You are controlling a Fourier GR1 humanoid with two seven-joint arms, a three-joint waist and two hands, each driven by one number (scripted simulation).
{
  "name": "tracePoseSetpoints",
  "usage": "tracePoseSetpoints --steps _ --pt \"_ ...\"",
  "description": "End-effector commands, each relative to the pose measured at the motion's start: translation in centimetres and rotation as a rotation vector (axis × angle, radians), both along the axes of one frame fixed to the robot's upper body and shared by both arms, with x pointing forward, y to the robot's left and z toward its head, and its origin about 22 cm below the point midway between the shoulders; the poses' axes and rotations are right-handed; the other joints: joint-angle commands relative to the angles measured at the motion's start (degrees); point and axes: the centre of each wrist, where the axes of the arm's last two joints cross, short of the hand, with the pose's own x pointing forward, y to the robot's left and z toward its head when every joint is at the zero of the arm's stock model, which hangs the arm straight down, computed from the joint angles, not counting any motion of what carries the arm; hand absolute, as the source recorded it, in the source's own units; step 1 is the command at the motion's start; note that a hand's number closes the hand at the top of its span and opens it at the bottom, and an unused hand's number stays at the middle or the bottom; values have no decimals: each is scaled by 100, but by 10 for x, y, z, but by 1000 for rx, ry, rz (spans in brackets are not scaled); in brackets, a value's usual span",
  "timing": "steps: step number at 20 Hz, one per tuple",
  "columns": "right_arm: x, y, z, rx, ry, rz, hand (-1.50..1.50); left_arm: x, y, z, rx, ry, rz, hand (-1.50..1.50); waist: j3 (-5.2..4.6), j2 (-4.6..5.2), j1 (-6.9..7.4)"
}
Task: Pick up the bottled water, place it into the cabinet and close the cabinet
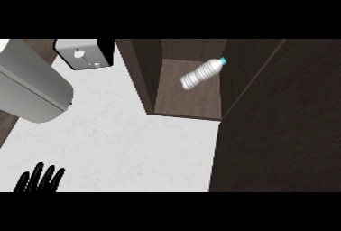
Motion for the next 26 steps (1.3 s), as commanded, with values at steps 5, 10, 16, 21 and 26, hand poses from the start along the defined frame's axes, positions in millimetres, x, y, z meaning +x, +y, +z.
tracePoseSetpoints --steps 5,10,16,21,26 --pt "20 17 26 -177 -161 192 150 -9 21 5 -2 -10 -56 -150 -23 70 303" --pt "31 24 19 -224 -142 229 150 -1 38 17 30 -22 -51 -150 -38 86 387" --pt "46 33 11 -188 -107 203 150 5 46 26 40 -34 -71 -150 -47 157 509" --pt "53 35 9 -156 -79 155 150 7 50 27 32 -58 -85 -150 -57 198 540" --pt "62 37 2 -105 -24 122 150 14 55 32 50 -75 -81 -150 -42 301 577"
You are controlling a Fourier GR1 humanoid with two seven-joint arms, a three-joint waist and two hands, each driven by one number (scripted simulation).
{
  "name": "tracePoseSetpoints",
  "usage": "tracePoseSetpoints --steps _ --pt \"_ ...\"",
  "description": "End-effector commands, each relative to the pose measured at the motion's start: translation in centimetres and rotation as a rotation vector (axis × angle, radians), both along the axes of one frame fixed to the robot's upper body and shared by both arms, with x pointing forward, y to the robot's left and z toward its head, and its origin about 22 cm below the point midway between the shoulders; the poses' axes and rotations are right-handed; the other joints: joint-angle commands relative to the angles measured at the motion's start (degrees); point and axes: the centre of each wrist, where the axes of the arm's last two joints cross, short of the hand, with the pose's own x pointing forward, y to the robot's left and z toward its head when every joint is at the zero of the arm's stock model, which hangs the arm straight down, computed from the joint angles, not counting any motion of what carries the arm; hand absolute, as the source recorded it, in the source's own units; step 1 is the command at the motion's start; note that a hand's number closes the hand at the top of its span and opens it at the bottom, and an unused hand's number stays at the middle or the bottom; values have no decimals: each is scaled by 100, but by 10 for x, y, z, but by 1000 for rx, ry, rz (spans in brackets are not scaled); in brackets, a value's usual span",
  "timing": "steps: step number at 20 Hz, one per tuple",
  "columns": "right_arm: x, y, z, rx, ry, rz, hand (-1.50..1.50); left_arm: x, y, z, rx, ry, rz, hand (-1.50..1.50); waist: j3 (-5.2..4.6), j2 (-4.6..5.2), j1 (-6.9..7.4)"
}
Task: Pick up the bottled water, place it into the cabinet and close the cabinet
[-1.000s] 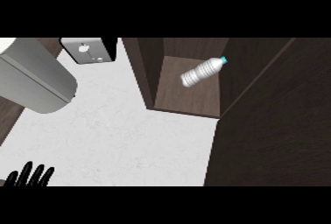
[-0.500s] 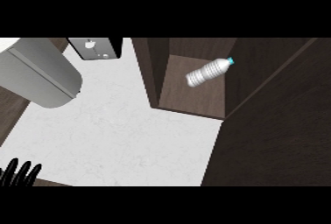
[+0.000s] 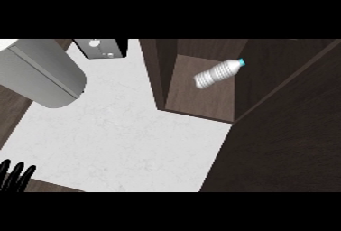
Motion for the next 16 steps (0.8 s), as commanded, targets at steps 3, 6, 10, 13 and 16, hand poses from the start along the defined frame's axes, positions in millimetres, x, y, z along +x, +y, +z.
tracePoseSetpoints --steps 3,6,10,13,16 --pt "13 21 -22 53 204 -70 150 4 5 3 -13 -21 -10 -150 19 84 66" --pt "27 28 -28 106 260 -91 150 5 12 8 2 -23 -17 -150 37 92 150" --pt "50 42 -35 124 342 -28 150 6 12 8 -22 -19 -16 -150 46 81 173" --pt "85 39 -34 131 356 -140 150 4 17 11 -30 -11 8 -150 67 9 81" --pt "118 47 -33 134 364 -254 150 -1 24 6 -14 16 23 -150 70 -46 -52"
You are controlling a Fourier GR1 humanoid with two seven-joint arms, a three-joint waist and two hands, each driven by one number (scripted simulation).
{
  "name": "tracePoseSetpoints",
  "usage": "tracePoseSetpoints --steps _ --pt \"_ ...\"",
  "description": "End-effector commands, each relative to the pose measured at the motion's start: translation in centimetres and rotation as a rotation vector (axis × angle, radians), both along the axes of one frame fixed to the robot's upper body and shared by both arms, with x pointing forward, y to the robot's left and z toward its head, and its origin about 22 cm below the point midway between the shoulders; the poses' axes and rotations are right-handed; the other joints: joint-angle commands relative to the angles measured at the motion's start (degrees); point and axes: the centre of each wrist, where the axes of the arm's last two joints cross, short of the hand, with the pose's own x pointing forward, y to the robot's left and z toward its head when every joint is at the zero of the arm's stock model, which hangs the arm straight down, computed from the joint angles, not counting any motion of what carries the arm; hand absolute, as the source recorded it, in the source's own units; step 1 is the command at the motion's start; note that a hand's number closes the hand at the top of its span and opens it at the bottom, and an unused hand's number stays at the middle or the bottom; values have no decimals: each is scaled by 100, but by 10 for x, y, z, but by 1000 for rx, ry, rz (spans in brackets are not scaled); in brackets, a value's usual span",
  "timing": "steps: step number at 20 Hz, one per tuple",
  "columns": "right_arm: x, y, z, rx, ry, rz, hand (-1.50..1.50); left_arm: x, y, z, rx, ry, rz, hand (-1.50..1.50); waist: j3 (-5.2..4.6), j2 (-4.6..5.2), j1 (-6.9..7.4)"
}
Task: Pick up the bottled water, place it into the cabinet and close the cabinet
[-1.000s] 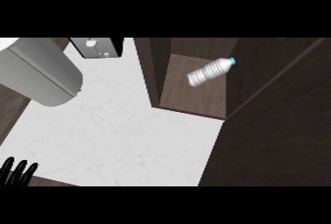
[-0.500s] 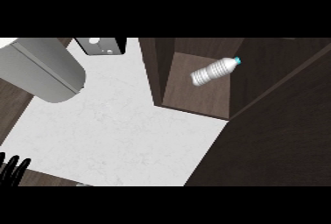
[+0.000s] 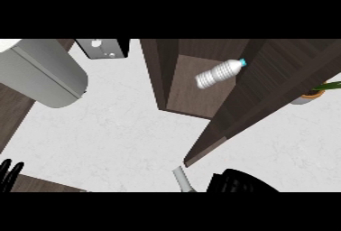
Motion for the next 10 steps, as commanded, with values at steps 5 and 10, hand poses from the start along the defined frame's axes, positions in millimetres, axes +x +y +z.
tracePoseSetpoints --steps 5,10 --pt "91 34 12 -4 94 -302 150 -10 13 -7 -24 20 2 -150 25 -106 -303" --pt "154 54 34 -74 100 -367 150 -6 11 -12 -53 10 19 -150 35 -94 -435"
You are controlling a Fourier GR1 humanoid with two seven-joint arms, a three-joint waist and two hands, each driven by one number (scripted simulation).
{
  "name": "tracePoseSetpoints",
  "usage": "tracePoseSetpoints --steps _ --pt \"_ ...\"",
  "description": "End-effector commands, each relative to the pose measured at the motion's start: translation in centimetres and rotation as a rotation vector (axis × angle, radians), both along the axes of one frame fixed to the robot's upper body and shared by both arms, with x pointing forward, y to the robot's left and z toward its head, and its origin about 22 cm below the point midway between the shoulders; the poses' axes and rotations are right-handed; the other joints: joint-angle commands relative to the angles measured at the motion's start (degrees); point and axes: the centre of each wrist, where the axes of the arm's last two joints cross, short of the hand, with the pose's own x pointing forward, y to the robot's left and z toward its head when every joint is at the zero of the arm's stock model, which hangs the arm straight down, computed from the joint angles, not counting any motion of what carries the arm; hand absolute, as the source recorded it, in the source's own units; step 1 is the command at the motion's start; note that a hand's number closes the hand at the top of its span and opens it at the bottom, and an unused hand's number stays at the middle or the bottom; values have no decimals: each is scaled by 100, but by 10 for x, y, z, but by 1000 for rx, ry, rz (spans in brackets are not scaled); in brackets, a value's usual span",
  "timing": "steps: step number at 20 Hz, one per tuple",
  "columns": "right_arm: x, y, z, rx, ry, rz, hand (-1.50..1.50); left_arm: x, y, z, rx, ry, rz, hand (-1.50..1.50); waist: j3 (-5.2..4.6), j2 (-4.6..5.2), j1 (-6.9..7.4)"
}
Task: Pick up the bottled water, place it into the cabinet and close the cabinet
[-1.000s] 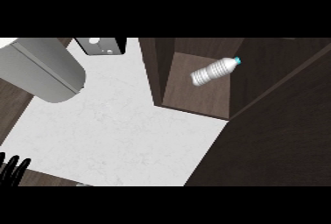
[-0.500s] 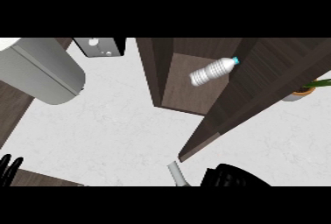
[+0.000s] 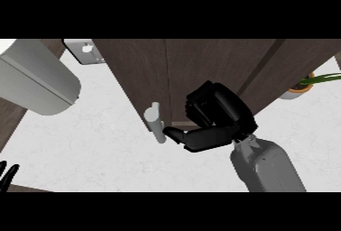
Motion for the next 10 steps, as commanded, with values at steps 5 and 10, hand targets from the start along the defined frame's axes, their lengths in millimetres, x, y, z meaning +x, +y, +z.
tracePoseSetpoints --steps 5,10 --pt "86 23 24 -42 12 -126 150 -2 6 0 -27 -18 -28 -150 17 9 -144" --pt "74 29 1 -76 84 -61 150 4 0 7 -40 -32 -11 -150 43 -52 -244"
